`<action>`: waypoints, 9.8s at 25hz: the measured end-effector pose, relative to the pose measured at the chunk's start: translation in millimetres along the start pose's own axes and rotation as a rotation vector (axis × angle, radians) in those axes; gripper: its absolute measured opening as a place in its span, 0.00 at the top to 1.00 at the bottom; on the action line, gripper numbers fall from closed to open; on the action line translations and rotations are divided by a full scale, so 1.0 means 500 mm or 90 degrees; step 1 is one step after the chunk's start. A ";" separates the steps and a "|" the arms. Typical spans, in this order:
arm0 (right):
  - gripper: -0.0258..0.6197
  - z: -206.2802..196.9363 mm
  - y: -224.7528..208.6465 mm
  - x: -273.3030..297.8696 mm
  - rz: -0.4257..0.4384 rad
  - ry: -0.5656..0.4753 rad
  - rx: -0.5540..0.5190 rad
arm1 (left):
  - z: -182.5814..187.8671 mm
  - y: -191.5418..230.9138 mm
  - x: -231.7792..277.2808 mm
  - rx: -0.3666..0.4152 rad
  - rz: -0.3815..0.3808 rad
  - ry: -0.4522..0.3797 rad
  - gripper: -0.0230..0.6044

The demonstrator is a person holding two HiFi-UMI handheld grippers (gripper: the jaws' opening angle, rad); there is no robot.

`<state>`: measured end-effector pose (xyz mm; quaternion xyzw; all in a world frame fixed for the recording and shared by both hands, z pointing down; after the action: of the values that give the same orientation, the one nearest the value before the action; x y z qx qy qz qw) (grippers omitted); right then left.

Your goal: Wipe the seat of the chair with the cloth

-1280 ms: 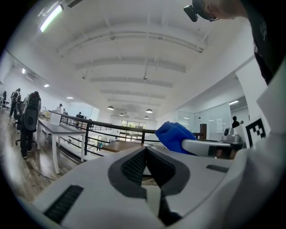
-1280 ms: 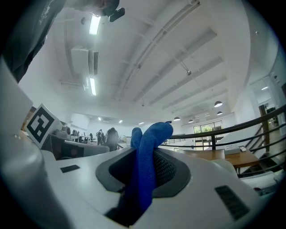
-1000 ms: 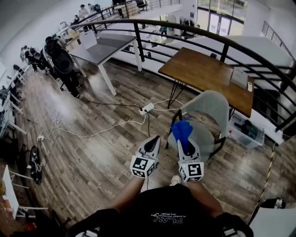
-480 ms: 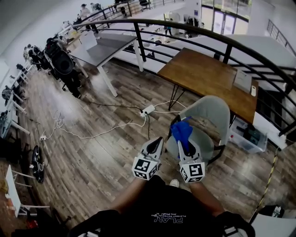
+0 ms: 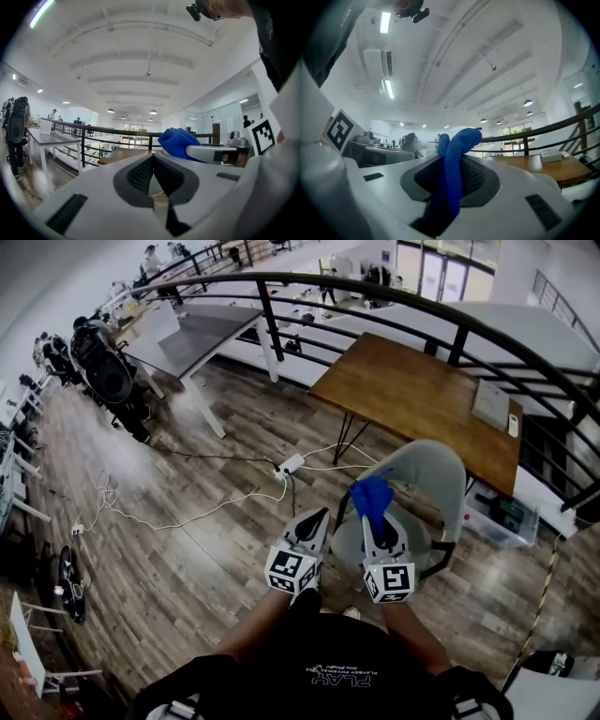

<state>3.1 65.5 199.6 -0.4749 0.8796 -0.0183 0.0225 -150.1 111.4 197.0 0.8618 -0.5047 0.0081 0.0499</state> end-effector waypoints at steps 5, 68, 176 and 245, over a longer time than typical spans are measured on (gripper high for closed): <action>0.82 -0.008 0.001 0.094 -0.031 0.006 -0.008 | 0.010 0.107 0.051 -0.003 -0.025 0.003 0.96; 0.82 -0.690 -0.241 0.279 -0.216 0.334 0.068 | -0.620 0.203 0.436 -0.165 -0.147 0.231 0.96; 0.82 -0.974 -0.174 0.292 -0.273 0.406 0.034 | -0.847 0.195 0.296 -0.162 -0.136 0.300 0.96; 0.82 -0.962 -0.486 -0.139 -0.596 0.440 0.010 | -0.872 -0.099 0.401 -0.158 -0.254 0.312 0.96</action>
<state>216.4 -4.5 694.2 -0.7797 0.5319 -0.1867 -0.2725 7.4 2.3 639.9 0.9033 -0.2964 0.1437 0.2746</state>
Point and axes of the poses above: the fingertips, and each gripper's own axes: x forward along the fingers, y to its left, z out of its top, the point moved 6 cm from there along -x, backward along the fingers, and after that the axes turned 15 degrees about -z, right-handed, at the moved point
